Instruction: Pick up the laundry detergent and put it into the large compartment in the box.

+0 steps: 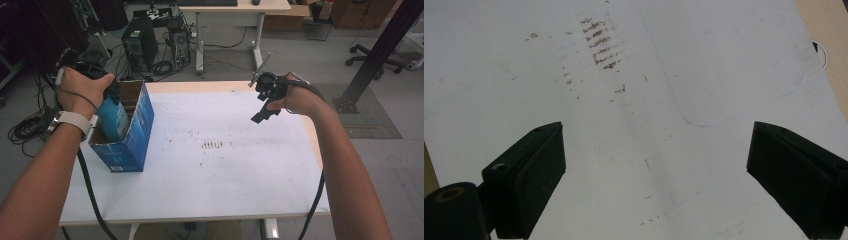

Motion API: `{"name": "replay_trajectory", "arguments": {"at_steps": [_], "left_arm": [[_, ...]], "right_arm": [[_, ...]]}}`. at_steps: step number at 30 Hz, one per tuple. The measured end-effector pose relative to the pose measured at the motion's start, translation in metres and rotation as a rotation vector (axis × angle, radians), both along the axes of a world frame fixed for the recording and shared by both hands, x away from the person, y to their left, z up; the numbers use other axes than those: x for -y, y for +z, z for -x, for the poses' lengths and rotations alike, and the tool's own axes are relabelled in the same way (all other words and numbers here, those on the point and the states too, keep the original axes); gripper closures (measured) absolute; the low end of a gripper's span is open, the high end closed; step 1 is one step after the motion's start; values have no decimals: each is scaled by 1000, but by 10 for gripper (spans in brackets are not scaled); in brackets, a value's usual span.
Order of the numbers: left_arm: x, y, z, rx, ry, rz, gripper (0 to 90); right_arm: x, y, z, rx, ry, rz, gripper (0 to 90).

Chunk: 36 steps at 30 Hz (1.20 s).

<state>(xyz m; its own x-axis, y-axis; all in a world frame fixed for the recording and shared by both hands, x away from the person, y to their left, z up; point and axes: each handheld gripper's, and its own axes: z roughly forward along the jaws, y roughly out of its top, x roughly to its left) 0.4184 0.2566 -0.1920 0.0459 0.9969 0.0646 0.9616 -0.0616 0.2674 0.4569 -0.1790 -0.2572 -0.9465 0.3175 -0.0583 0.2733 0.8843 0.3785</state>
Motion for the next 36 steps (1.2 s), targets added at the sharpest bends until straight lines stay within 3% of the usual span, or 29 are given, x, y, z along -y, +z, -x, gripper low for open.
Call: {"name": "replay_trajectory", "arguments": {"at_steps": [36], "left_arm": [[6, -58, -3, -24, -26, -19, 373]], "right_arm": [[4, -5, 1, -10, -12, 5, 87]]}}
